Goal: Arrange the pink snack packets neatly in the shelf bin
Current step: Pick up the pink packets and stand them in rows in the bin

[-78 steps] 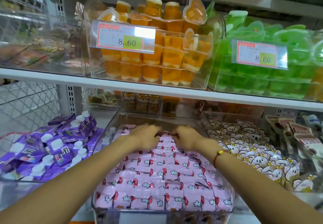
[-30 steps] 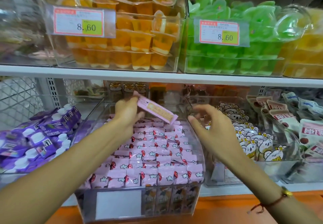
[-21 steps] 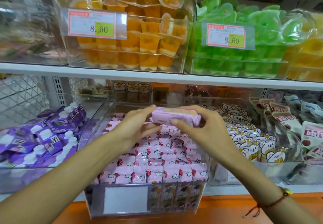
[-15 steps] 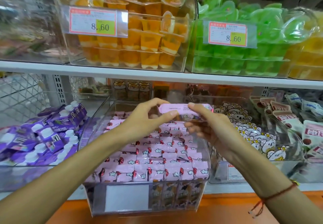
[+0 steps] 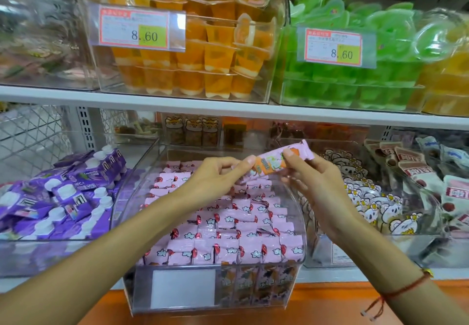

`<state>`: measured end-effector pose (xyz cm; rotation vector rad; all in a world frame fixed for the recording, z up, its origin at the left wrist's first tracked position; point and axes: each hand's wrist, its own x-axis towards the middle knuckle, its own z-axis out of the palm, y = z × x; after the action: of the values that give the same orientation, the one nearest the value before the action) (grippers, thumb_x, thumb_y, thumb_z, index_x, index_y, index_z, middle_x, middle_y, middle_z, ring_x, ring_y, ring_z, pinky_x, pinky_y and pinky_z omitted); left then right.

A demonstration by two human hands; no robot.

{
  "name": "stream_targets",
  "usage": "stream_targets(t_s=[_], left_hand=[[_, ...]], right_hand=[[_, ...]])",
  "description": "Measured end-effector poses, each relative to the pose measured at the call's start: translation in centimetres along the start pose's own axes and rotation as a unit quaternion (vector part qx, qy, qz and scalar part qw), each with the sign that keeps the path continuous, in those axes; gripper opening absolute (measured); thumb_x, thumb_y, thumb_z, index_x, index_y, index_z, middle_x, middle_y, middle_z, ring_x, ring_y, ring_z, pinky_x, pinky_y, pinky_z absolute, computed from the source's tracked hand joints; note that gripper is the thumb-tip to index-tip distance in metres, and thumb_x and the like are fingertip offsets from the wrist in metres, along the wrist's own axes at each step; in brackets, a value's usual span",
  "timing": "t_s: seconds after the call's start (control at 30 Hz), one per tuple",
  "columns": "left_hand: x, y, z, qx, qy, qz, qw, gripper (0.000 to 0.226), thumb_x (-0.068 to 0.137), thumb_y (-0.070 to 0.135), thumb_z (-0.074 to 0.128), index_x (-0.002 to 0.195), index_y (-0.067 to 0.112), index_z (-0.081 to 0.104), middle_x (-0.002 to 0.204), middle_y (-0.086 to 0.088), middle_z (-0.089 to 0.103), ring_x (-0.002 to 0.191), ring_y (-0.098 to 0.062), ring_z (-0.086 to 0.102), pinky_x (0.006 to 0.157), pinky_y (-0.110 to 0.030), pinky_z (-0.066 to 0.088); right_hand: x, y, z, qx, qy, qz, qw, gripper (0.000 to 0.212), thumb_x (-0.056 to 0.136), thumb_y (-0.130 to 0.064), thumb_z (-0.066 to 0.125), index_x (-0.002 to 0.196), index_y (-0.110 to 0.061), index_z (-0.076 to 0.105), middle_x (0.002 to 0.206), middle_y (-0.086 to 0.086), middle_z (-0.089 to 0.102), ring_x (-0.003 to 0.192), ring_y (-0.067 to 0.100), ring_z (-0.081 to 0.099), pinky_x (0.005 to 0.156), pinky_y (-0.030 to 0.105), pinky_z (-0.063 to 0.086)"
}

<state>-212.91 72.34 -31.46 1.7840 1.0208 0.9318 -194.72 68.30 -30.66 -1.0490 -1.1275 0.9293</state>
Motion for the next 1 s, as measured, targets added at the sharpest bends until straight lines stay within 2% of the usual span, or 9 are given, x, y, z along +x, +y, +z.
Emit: stream_targets(t_s=[0.13, 0.23, 0.33, 0.47, 0.57, 0.67, 0.77, 0.87, 1.0], left_hand=[[3.1, -1.3, -0.8, 0.135, 0.038, 0.004, 0.99, 0.047, 0.093, 0.054, 0.037, 0.122, 0.023, 0.056, 0.127, 0.001, 0.059, 0.117, -0.016, 0.054, 0.099, -0.035, 0.042], [5.2, -3.3, -1.0, 0.279, -0.039, -0.016, 0.959, 0.036, 0.102, 0.025, 0.035, 0.137, 0.017, 0.045, 0.125, -0.009, 0.059, 0.105, -0.026, 0.06, 0.088, -0.036, 0.048], [6.4, -4.8, -0.9, 0.417, -0.091, -0.009, 0.904, 0.036, 0.103, 0.025, 0.031, 0.13, 0.016, 0.052, 0.123, -0.01, 0.059, 0.103, -0.022, 0.057, 0.09, -0.032, 0.045], [7.1, -5.2, -1.6, 0.452, -0.08, 0.006, 0.889, 0.033, 0.102, 0.027, 0.031, 0.09, 0.014, 0.059, 0.085, -0.003, 0.058, 0.074, -0.016, 0.054, 0.064, -0.025, 0.039], [7.2, -5.2, -1.8, 0.455, -0.079, 0.016, 0.887, 0.03, 0.101, 0.027, 0.034, 0.079, 0.018, 0.053, 0.081, -0.001, 0.057, 0.073, -0.017, 0.052, 0.062, -0.028, 0.035], [7.2, -5.2, -1.8, 0.457, -0.071, 0.026, 0.886, 0.033, 0.1, 0.026, 0.035, 0.068, 0.026, 0.044, 0.084, -0.003, 0.059, 0.08, -0.02, 0.054, 0.061, -0.029, 0.033], [7.3, -5.3, -1.9, 0.437, -0.078, 0.018, 0.896, 0.021, 0.1, 0.027, 0.037, 0.092, 0.024, 0.056, 0.089, -0.002, 0.064, 0.084, -0.02, 0.057, 0.061, -0.028, 0.036], [7.4, -5.2, -2.1, 0.409, -0.081, 0.0, 0.909, 0.029, 0.099, 0.028, 0.042, 0.124, 0.019, 0.054, 0.095, -0.002, 0.066, 0.086, -0.018, 0.058, 0.065, -0.028, 0.04], [7.7, -5.3, -2.2, 0.381, -0.078, -0.002, 0.921, 0.036, 0.097, 0.024, 0.047, 0.133, 0.018, 0.048, 0.094, -0.002, 0.066, 0.082, -0.016, 0.055, 0.073, -0.029, 0.043]], right_hand=[[2.4, 0.5, -0.9, -0.041, 0.123, -0.02, 0.991, 0.023, 0.086, -0.021, 0.068, 0.103, -0.01, 0.058, 0.097, 0.008, 0.071, 0.085, 0.02, 0.07, 0.082, 0.037, 0.055], [4.8, 1.7, -0.8, -0.18, 0.153, -0.05, 0.97, 0.037, 0.084, -0.02, 0.07, 0.109, -0.01, 0.045, 0.108, 0.01, 0.063, 0.096, 0.027, 0.061, 0.089, 0.045, 0.049], [7.0, 2.6, -0.2, -0.329, 0.149, -0.068, 0.93, 0.035, 0.083, -0.023, 0.071, 0.106, -0.006, 0.05, 0.097, 0.006, 0.058, 0.088, 0.025, 0.055, 0.066, 0.031, 0.041], [8.7, 3.0, 0.5, -0.407, 0.05, -0.14, 0.901, 0.021, 0.084, -0.018, 0.069, 0.095, -0.014, 0.051, 0.085, 0.001, 0.061, 0.076, 0.019, 0.06, 0.061, 0.023, 0.042], [9.4, 2.5, 0.9, -0.463, -0.069, -0.164, 0.868, 0.029, 0.084, -0.015, 0.07, 0.086, -0.024, 0.043, 0.075, -0.01, 0.055, 0.066, 0.009, 0.056, 0.049, 0.011, 0.035], [10.4, 1.5, 0.9, -0.497, -0.143, -0.172, 0.838, 0.03, 0.081, -0.012, 0.072, 0.088, -0.02, 0.044, 0.077, -0.002, 0.058, 0.07, 0.018, 0.058, 0.052, 0.017, 0.035], [11.2, 1.6, 1.6, -0.548, -0.186, -0.166, 0.798, 0.026, 0.08, -0.017, 0.073, 0.09, -0.018, 0.049, 0.081, -0.005, 0.052, 0.075, 0.019, 0.053, 0.055, 0.018, 0.034], [11.6, 2.8, 3.0, -0.608, -0.206, -0.137, 0.755, 0.022, 0.086, -0.025, 0.067, 0.103, -0.014, 0.059, 0.106, 0.002, 0.057, 0.094, 0.02, 0.054, 0.079, 0.027, 0.047], [11.8, 4.2, 4.2, -0.682, -0.26, -0.049, 0.681, 0.037, 0.093, -0.025, 0.053, 0.129, -0.015, 0.051, 0.127, 0.008, 0.057, 0.112, 0.024, 0.055, 0.097, 0.036, 0.046]])
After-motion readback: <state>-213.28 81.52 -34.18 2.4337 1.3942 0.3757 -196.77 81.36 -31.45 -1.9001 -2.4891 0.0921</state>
